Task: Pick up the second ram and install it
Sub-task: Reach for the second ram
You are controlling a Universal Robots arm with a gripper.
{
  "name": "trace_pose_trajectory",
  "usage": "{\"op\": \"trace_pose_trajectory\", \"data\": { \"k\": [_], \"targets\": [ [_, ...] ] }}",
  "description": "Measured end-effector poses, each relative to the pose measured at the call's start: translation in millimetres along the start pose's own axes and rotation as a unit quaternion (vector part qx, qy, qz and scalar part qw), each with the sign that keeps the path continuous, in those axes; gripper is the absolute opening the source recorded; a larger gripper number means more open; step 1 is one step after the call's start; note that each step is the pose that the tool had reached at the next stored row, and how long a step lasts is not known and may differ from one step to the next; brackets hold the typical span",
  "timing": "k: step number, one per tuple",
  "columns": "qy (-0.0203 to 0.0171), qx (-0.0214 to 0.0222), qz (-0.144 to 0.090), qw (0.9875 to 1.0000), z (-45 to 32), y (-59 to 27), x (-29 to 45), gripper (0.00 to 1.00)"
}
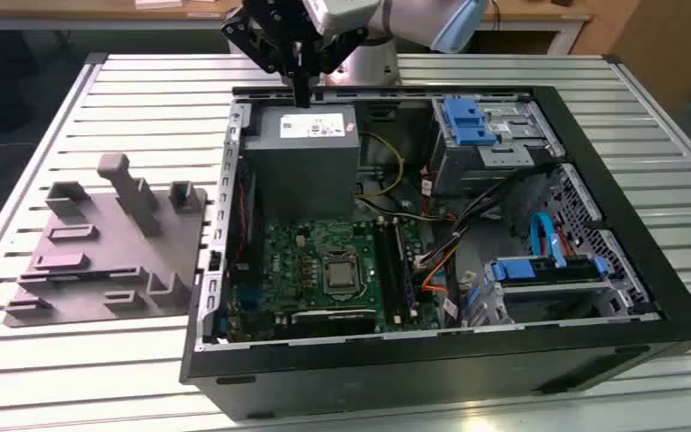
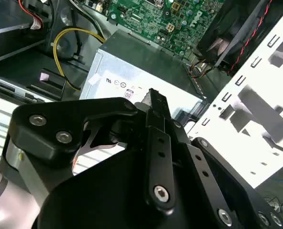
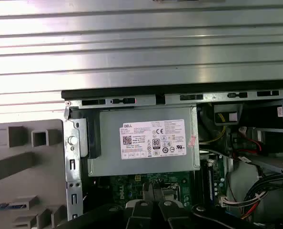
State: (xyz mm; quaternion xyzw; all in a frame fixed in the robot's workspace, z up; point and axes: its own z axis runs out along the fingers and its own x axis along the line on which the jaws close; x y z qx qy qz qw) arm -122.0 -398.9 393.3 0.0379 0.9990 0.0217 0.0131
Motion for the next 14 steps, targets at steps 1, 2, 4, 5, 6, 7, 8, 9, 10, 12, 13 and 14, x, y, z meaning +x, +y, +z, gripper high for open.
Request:
{"op": "trace_pose_trajectory", "data": {
  "k": [1, 2, 4, 5, 6, 7, 8, 9, 10, 12, 13, 14],
  "targets": [
    [0.0, 0.0, 0.0, 1.0, 0.0, 0.0, 0.0, 0.11],
    [0.0, 0.0, 0.0, 1.0, 0.0, 0.0, 0.0, 0.11],
    [0.0, 0.0, 0.0, 1.0, 0.0, 0.0, 0.0, 0.11],
    [0.0, 0.0, 0.0, 1.0, 0.0, 0.0, 0.1, 0.11],
    [0.0, 0.0001, 0.0, 1.0, 0.0, 0.0, 0.6, 0.11],
    [0.0, 0.0001, 0.0, 1.0, -0.2, -0.2, 2.1, 0.11],
    [0.0, 0.0001, 0.0, 1.0, -0.2, -0.4, 4.4, 0.11],
    [0.0, 0.0, 0.0, 1.0, -0.2, -0.6, 7.3, 0.11],
    [0.0, 0.0, 0.0, 1.0, -0.3, -0.8, 11.0, 0.11],
    [0.0, 0.0, 0.0, 1.0, -0.6, -1.5, 19.7, 0.11],
    [0.0, 0.0, 0.0, 1.0, -0.7, -1.8, 24.1, 0.11],
    [-0.0001, 0.0, 0.0, 1.0, -0.8, -2.2, 28.7, 0.11]
  ]
}}
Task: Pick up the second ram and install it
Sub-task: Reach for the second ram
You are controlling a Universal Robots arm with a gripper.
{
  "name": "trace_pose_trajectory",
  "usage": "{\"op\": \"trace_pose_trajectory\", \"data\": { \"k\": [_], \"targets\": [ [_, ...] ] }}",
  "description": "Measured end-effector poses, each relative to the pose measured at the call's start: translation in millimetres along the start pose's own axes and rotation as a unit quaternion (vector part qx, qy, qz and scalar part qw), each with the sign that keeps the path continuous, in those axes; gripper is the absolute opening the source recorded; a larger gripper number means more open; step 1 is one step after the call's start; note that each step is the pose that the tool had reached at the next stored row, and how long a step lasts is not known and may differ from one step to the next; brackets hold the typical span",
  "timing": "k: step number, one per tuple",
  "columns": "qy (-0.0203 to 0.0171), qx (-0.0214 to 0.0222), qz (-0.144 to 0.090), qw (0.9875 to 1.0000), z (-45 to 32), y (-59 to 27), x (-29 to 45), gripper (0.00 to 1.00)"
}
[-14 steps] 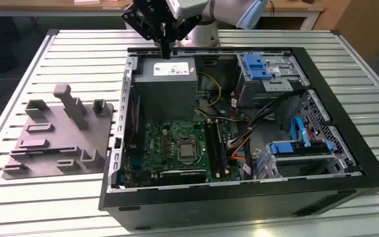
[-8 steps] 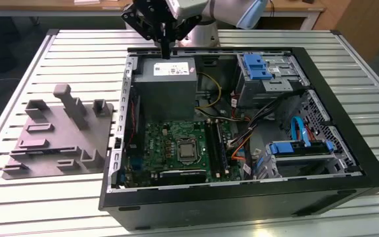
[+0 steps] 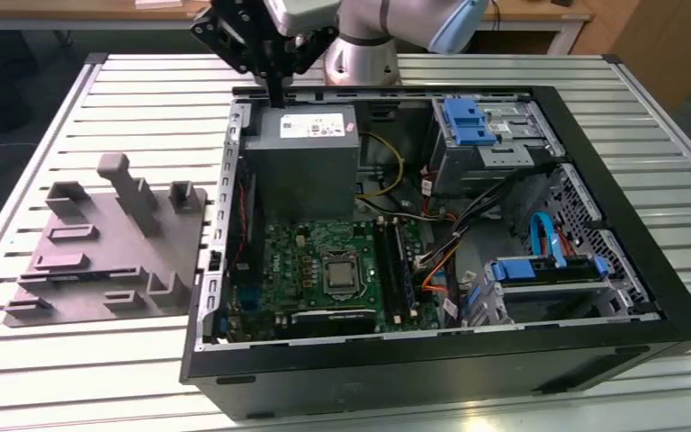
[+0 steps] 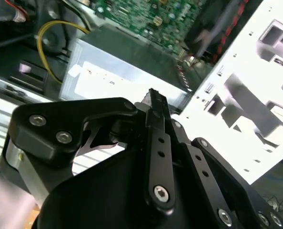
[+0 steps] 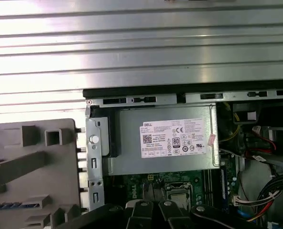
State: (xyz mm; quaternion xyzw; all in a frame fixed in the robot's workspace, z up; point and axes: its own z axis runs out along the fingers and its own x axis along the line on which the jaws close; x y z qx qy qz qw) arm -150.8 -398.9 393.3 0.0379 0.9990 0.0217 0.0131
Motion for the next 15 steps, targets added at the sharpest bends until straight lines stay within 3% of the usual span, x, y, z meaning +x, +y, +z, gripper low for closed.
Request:
{"op": "trace_pose_trajectory", "data": {
  "k": [9, 15],
  "targets": [
    [-0.0002, -0.0001, 0.0, 1.0, -0.9, -3.1, 40.7, 0.11],
    [-0.0002, 0.0, 0.0, 1.0, -1.4, -4.7, 61.8, 0.11]
  ]
}}
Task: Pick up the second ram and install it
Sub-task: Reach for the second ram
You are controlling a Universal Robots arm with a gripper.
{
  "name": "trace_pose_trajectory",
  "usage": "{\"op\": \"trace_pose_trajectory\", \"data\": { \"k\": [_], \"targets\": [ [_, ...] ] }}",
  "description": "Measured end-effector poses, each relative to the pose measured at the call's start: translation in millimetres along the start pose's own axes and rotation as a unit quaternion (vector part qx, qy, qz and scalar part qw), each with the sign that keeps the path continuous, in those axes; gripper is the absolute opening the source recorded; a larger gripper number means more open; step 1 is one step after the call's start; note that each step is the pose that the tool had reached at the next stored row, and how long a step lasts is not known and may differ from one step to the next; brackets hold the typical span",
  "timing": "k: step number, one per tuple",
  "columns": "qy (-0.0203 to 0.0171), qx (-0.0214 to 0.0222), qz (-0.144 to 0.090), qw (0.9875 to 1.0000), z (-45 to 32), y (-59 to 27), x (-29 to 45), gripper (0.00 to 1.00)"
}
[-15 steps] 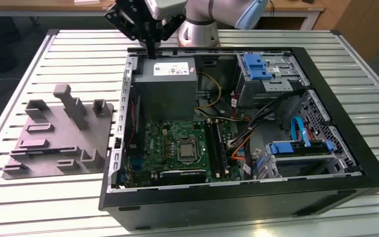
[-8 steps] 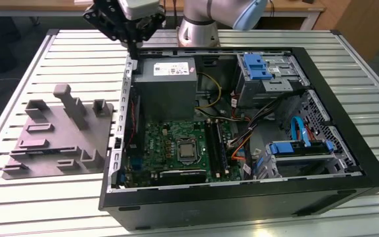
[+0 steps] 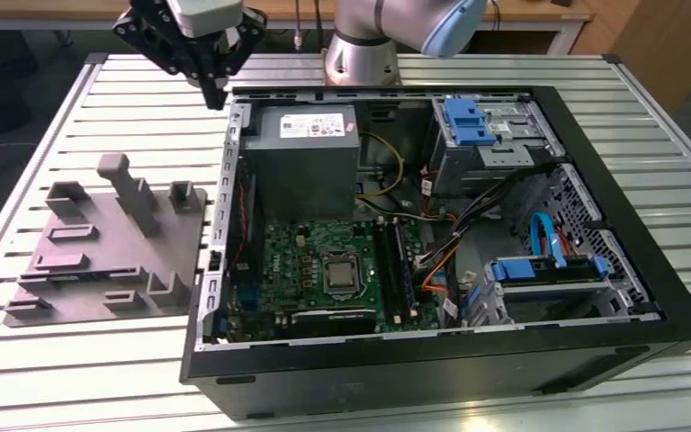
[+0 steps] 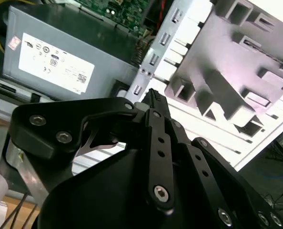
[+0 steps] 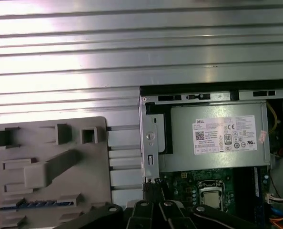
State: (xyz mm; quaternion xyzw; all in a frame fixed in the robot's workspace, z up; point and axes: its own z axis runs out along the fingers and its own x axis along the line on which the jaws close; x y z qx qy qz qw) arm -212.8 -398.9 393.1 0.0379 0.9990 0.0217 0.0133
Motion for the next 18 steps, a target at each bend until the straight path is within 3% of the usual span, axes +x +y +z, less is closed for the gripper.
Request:
{"op": "trace_pose_trajectory", "data": {
  "k": [18],
  "targets": [
    [0.0, -0.0001, 0.0, 1.0, -0.9, -2.9, 38.7, 0.11]
  ]
}}
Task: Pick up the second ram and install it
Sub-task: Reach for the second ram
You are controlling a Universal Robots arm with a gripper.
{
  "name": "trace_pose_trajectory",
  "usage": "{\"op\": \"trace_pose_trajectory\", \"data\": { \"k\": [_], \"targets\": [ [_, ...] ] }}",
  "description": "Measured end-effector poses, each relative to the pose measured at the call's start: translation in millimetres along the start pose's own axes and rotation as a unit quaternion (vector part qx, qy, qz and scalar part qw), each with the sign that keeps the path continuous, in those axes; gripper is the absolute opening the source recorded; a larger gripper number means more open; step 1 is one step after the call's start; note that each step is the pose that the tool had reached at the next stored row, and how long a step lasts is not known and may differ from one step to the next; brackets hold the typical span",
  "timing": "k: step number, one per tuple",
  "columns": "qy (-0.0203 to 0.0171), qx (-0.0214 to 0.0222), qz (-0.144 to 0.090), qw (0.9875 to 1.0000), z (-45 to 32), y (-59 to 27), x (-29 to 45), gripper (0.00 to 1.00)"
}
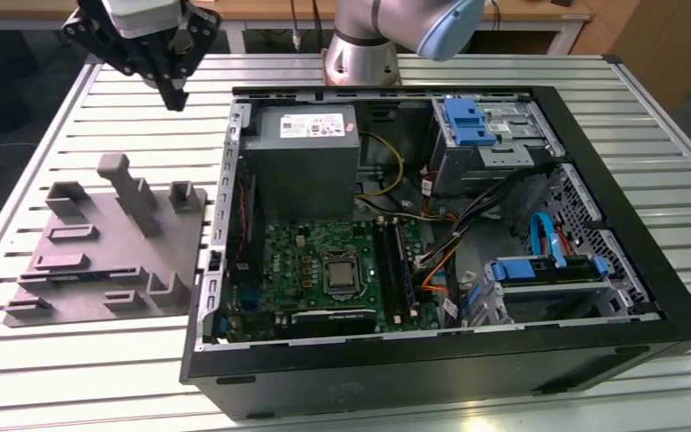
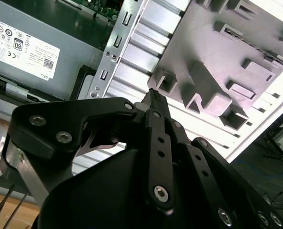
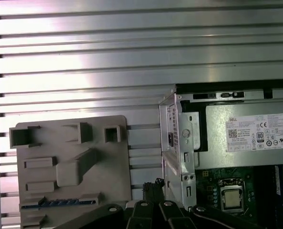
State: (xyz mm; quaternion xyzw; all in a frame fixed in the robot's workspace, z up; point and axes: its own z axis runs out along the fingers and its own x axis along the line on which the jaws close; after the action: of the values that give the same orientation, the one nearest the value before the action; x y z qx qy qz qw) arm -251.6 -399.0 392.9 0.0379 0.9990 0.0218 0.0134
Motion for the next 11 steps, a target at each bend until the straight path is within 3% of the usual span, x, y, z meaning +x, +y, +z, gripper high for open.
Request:
{"op": "trace_pose_trajectory", "data": {
  "k": [11],
  "targets": [
    [0.0, 0.0001, 0.0, 1.0, -0.5, -2.0, 26.7, 0.11]
  ]
}}
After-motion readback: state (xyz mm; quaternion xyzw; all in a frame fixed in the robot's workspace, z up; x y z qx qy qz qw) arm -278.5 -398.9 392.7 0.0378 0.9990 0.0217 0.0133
